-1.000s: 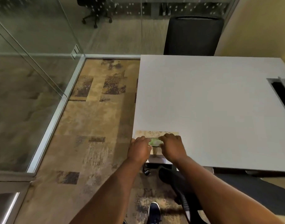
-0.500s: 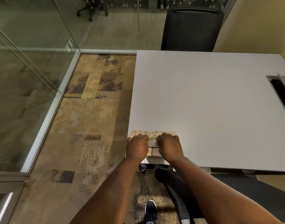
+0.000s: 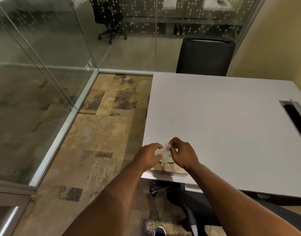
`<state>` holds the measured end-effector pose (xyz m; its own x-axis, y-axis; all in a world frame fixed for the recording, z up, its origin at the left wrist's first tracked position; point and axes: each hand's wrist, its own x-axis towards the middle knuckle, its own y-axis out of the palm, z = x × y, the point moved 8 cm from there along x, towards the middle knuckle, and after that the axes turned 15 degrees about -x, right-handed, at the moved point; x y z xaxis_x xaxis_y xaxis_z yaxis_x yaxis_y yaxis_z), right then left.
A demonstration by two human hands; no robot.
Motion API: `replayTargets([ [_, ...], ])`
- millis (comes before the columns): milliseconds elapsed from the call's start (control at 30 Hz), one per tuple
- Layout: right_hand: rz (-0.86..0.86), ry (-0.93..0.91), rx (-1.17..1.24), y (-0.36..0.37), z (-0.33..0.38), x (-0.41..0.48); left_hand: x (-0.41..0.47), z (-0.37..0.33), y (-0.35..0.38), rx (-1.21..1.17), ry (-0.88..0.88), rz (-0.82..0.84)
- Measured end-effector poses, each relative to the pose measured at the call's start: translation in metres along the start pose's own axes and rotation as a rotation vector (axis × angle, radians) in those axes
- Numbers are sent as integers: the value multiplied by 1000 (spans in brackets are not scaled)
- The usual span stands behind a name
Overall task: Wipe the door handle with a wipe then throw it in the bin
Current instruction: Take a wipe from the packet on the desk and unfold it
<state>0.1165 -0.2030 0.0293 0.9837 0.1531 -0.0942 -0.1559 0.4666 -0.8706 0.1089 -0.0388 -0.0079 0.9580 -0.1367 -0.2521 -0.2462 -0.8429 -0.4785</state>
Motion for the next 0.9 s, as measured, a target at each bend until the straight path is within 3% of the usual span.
replayTargets([
  [233,-152,12,236,-38,42,15,-14,-39,-56,-155,65,-143],
  [400,-137,-1,378,-44,88,22,-40,-51,-115,-248,84,-272],
  [633,-111,-123,501,-39,195,23,-95,-52,-197,-426,102,-413],
  [900,-30,-241,665,-8,350,20,-178,-7,-321,-294,56,-654],
])
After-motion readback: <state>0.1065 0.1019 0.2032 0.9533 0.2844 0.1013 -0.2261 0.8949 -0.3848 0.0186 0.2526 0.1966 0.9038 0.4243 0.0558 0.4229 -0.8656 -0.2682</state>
